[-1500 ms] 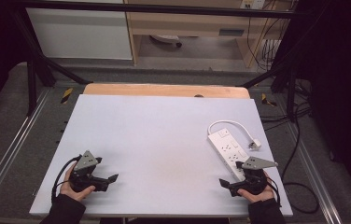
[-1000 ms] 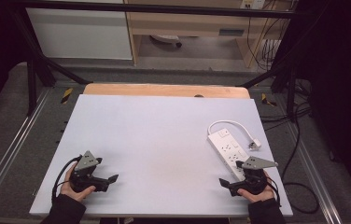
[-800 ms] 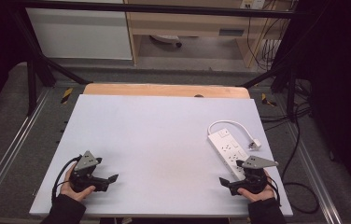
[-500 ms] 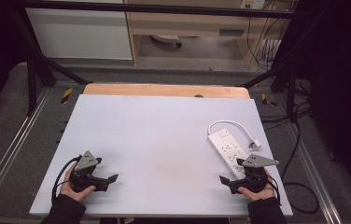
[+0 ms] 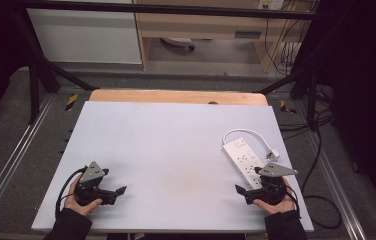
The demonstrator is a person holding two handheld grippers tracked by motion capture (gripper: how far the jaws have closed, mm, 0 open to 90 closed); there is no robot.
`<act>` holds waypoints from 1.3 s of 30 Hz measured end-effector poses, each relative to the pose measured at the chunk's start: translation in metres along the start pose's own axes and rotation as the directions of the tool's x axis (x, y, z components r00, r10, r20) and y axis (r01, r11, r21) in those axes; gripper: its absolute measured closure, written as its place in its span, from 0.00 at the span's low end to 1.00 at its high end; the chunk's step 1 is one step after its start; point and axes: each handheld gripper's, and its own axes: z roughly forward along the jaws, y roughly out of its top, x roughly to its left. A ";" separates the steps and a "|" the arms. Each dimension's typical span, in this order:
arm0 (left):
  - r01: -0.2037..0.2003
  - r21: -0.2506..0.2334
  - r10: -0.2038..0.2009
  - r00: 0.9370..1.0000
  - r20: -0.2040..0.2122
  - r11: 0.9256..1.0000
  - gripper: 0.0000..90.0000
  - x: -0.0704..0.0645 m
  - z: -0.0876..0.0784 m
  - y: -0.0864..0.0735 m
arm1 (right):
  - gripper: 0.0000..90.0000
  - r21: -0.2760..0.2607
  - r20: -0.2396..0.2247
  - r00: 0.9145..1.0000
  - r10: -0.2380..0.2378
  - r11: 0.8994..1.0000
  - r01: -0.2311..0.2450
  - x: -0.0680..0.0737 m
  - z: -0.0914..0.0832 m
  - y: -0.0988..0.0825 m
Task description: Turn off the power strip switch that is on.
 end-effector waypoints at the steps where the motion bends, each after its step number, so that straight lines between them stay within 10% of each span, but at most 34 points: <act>1: -0.001 -0.001 0.001 1.000 0.000 1.000 0.08 0.000 0.000 0.000 | 0.03 0.001 0.001 1.000 -0.001 1.000 0.001 0.000 0.000 0.000; 39: 0.002 -0.004 -0.002 1.000 -0.013 1.000 0.08 0.000 0.000 0.000 | 0.57 -0.041 0.059 0.998 0.027 0.999 -0.024 -0.010 -0.005 0.016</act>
